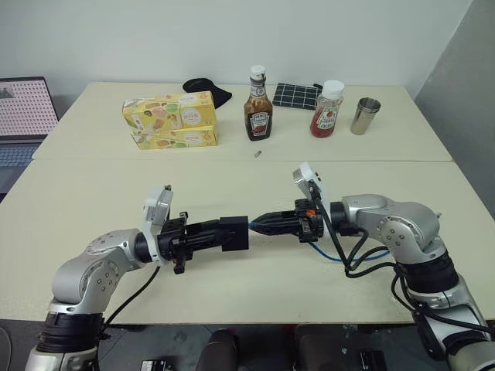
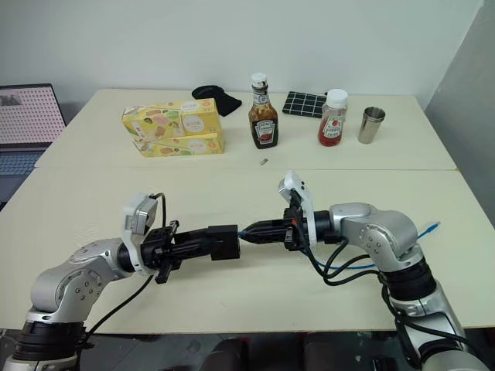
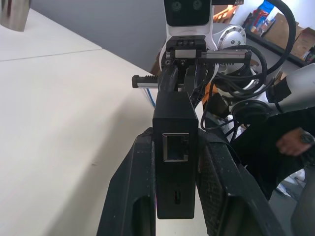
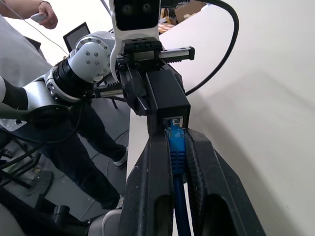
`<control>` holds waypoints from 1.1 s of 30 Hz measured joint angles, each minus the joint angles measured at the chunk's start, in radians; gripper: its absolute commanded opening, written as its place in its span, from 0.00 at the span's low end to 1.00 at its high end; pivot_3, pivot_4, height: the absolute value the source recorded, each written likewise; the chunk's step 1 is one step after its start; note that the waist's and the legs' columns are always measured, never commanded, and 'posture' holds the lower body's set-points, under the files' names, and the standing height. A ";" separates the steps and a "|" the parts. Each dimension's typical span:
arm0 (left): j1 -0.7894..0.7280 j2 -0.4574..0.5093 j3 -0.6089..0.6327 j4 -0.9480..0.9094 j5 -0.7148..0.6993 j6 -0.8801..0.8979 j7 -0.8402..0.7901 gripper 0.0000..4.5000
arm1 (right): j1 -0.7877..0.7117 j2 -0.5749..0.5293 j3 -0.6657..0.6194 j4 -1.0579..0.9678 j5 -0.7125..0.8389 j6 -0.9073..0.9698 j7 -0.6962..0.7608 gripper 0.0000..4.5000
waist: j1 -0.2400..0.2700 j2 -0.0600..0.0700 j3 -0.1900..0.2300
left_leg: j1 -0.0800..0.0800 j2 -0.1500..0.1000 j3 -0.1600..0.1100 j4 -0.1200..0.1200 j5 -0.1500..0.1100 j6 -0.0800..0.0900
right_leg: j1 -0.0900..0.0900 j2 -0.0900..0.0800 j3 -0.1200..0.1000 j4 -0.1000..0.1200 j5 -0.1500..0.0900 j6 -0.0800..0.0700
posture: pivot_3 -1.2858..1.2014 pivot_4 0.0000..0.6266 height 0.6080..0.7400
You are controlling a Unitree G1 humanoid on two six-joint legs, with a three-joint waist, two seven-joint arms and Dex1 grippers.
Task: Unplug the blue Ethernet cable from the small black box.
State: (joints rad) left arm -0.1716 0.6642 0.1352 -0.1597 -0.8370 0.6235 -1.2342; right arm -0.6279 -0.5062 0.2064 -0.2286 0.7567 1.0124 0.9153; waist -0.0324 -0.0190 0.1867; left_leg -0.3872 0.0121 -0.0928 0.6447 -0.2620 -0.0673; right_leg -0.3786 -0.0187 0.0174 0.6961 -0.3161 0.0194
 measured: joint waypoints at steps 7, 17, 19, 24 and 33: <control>0.038 0.000 0.073 0.001 -0.009 -0.001 0.031 0.17 | 0.069 -0.076 -0.046 0.045 -0.042 -0.016 -0.006 0.02 | 0.000 0.000 0.000 | -0.002 0.000 0.000 0.000 0.000 0.000 | -0.001 0.000 0.000 0.000 0.000 0.000 | 0.52 0.24 1.00; 0.045 -0.018 0.089 0.007 0.033 -0.002 0.174 0.17 | 0.009 0.026 -0.115 0.508 -0.475 -0.485 -0.406 0.02 | 0.000 0.000 0.000 | -0.006 0.000 0.004 0.000 0.000 0.000 | -0.006 0.000 0.002 0.001 0.000 0.000 | 0.52 0.24 1.00; 0.045 -0.030 0.089 0.011 0.041 -0.003 0.193 0.17 | 0.006 0.050 -0.116 0.570 -0.525 -0.533 -0.459 0.17 | 0.000 0.000 0.000 | -0.009 0.000 0.004 0.001 0.000 -0.001 | -0.009 0.000 0.002 0.001 0.000 0.000 | 0.52 0.24 1.00; 0.033 -0.039 0.088 0.013 0.058 -0.002 0.231 0.17 | 0.002 0.076 -0.119 0.598 -0.564 -0.569 -0.480 0.44 | -0.001 0.000 0.000 | -0.009 0.000 0.004 0.001 0.000 -0.001 | -0.010 0.000 0.003 0.002 0.000 0.000 | 0.52 0.24 1.00; -0.046 -0.170 0.096 0.263 0.428 -0.489 0.491 0.17 | 0.073 -0.081 -0.144 0.263 -0.500 -0.562 -0.225 0.88 | 0.003 0.000 0.000 | -0.011 0.000 0.004 0.001 0.000 0.000 | -0.009 -0.001 0.001 -0.001 0.000 0.000 | 0.52 0.24 1.00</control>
State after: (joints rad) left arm -0.2176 0.4947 0.2308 0.1029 -0.4086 0.1344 -0.7427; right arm -0.5549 -0.5876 0.0621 0.0342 0.2567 0.4504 0.6905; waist -0.0289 -0.0190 0.1866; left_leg -0.3982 0.0119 -0.0891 0.6455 -0.2618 -0.0675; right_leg -0.3881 -0.0201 0.0186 0.6952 -0.3157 0.0196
